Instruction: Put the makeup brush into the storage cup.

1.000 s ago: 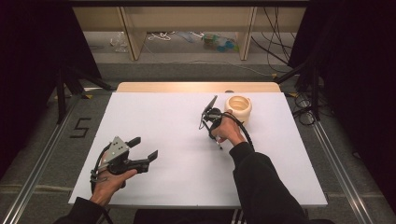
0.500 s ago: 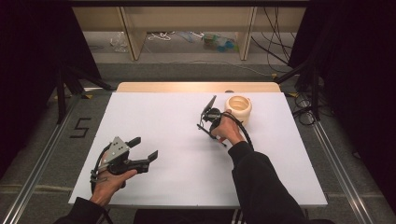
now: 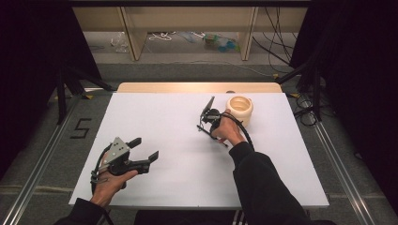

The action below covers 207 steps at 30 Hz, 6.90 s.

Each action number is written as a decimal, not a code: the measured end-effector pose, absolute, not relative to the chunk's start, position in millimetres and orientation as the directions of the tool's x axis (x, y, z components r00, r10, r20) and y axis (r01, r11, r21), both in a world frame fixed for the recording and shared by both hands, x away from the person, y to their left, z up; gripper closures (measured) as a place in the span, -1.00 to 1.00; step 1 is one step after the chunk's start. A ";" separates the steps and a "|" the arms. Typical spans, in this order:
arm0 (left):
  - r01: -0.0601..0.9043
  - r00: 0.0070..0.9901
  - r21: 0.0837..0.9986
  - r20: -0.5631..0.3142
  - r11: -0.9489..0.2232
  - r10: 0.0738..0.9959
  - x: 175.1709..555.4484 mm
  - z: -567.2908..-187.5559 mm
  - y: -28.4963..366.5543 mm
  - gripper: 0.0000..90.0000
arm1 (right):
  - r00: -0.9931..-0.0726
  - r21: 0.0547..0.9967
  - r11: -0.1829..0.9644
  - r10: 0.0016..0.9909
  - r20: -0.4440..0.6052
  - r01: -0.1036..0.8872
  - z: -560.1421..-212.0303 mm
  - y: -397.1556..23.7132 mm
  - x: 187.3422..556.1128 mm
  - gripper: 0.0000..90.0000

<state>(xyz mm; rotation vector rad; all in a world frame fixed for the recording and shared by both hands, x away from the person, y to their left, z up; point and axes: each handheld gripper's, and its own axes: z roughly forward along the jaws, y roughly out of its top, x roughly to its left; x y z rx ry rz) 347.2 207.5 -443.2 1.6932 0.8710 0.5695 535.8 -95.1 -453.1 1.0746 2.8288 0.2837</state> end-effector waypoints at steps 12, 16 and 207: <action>0.265 0.610 0.954 -0.052 -0.142 0.791 347.4 -442.9 207.9 -0.64 | -0.830 0.295 0.809 0.552 -0.083 0.508 -423.5 -94.4 509.1 0.86; 0.266 0.612 0.953 -0.051 -0.146 0.789 346.7 -443.4 207.0 -0.64 | -0.879 0.324 0.854 0.463 -0.117 0.407 -409.3 -93.3 480.6 0.86; 0.279 0.940 0.757 -0.088 -0.591 0.331 363.9 -434.9 119.6 0.86 | -0.930 0.637 0.751 0.337 -0.144 0.173 -369.4 -129.2 374.2 -0.48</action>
